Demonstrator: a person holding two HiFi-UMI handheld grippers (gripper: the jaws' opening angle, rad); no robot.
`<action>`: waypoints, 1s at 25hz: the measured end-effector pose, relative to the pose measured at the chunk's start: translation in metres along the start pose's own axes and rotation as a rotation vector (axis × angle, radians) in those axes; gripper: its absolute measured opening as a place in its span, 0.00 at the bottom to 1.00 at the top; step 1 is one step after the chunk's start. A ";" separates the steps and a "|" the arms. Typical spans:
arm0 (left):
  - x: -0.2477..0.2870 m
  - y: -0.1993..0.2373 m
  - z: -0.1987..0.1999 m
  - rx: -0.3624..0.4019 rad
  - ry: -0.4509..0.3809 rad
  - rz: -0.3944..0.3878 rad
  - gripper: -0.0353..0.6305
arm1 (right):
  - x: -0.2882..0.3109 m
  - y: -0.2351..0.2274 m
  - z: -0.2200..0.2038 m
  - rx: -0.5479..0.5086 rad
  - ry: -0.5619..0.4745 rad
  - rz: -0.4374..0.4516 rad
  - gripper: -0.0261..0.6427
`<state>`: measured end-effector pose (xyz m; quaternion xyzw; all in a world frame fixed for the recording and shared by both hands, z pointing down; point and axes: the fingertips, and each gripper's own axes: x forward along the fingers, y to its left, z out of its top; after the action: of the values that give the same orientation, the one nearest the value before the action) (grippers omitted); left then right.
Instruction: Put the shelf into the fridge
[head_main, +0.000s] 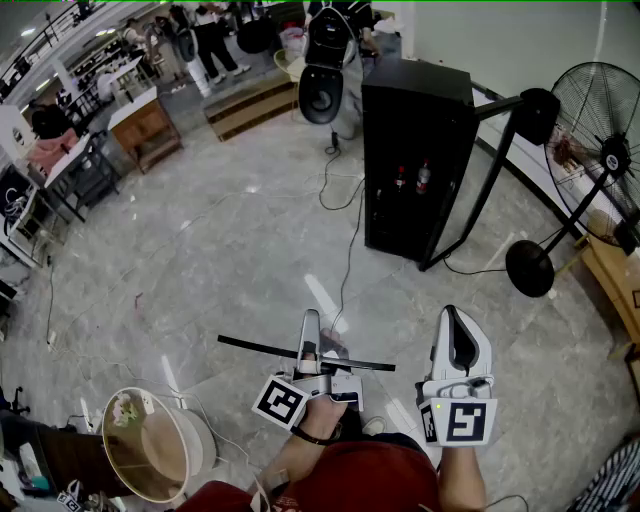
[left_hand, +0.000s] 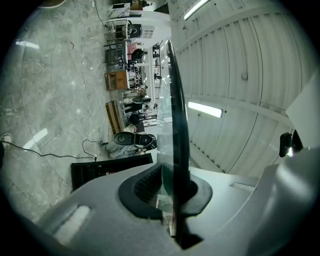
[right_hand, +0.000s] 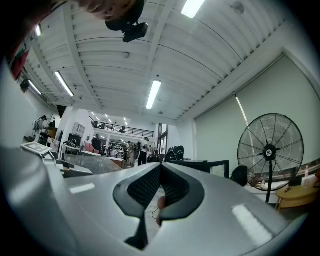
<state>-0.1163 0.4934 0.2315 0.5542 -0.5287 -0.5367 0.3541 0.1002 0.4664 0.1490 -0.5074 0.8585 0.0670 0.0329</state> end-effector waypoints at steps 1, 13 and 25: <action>0.000 0.000 -0.001 0.000 0.001 0.000 0.09 | 0.000 -0.001 0.000 0.004 -0.003 0.001 0.03; 0.004 0.011 -0.002 -0.013 0.015 0.033 0.09 | 0.008 0.001 -0.012 0.028 0.023 0.003 0.03; 0.053 0.046 0.005 -0.028 0.058 0.065 0.09 | 0.066 0.001 -0.038 0.051 0.064 0.020 0.03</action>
<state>-0.1373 0.4341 0.2627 0.5468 -0.5283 -0.5162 0.3942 0.0681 0.4040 0.1781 -0.4997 0.8655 0.0290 0.0175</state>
